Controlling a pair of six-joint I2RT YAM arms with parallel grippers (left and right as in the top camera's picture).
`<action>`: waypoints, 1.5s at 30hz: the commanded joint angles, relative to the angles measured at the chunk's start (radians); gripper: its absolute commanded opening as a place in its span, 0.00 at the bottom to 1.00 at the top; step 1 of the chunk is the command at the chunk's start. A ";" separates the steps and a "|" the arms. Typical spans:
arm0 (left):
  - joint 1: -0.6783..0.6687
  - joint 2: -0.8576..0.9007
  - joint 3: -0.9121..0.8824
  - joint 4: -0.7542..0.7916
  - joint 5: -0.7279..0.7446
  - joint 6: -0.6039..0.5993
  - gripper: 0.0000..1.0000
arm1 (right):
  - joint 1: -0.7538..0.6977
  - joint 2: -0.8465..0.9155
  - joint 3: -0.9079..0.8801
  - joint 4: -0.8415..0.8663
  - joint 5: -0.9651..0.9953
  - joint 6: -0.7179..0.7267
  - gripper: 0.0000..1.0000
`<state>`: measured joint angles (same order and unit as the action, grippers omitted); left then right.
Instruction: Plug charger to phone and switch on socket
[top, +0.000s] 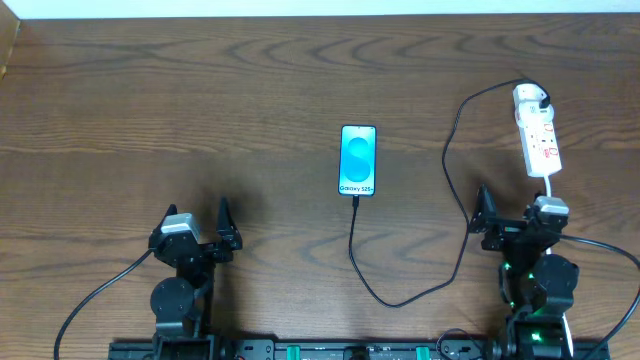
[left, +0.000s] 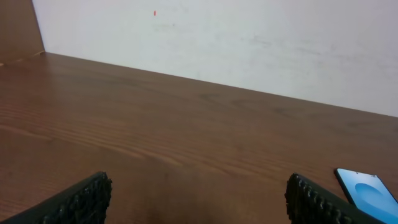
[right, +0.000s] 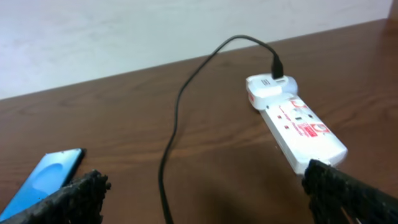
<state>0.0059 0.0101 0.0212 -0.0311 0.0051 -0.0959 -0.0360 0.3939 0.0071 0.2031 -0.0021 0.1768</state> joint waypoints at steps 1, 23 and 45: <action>0.005 -0.006 -0.017 -0.042 -0.013 0.016 0.89 | 0.010 -0.065 -0.002 -0.060 0.071 0.002 0.99; 0.005 -0.006 -0.017 -0.042 -0.013 0.016 0.89 | 0.018 -0.389 -0.002 -0.270 0.104 -0.051 0.99; 0.005 -0.006 -0.017 -0.042 -0.013 0.016 0.89 | 0.018 -0.389 -0.002 -0.271 0.080 -0.069 0.99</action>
<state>0.0055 0.0101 0.0212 -0.0315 0.0051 -0.0956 -0.0280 0.0128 0.0067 -0.0631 0.0860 0.1291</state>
